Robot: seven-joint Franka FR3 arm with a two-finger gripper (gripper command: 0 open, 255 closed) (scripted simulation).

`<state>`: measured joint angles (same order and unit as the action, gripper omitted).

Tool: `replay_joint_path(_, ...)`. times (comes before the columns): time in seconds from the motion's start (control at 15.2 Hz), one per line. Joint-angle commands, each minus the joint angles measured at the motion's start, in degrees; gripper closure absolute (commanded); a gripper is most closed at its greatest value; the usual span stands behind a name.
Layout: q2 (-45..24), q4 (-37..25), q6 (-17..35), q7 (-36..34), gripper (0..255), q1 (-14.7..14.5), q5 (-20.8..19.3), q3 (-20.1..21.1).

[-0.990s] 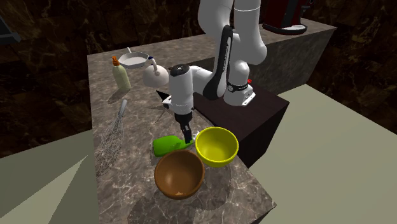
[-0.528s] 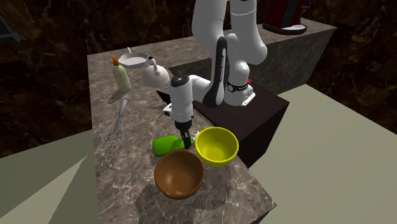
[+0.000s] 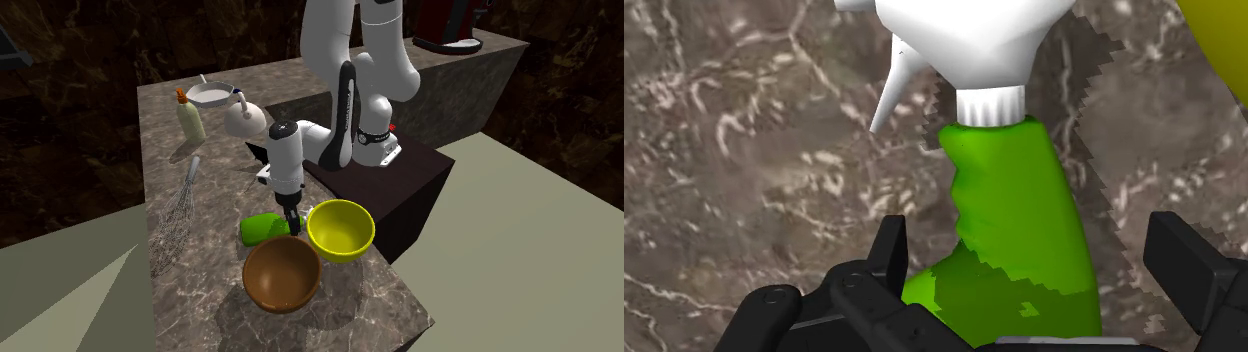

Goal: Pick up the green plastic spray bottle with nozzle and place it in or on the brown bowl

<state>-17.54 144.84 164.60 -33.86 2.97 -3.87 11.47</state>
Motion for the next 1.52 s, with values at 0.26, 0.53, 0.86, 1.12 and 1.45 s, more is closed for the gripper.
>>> replay_joint_path(0.26, 0.0, 0.0, 0.0, 0.0, 255, 0.0, 0.0, 0.0)
replay_joint_path(0.53, 0.0, 0.0, 0.0, 0.0, 255, 0.0, 0.0, 0.0)
replay_joint_path(0.86, 3.6, 0.6, -3.0, 1.1, 255, 1.1, 1.7, 1.4)
replay_joint_path(1.12, 7.1, 0.9, -6.1, 2.3, 255, 1.8, 3.5, 2.5)
replay_joint_path(1.45, 11.4, 1.0, -10.2, 3.7, 255, 2.3, 5.6, 3.4)
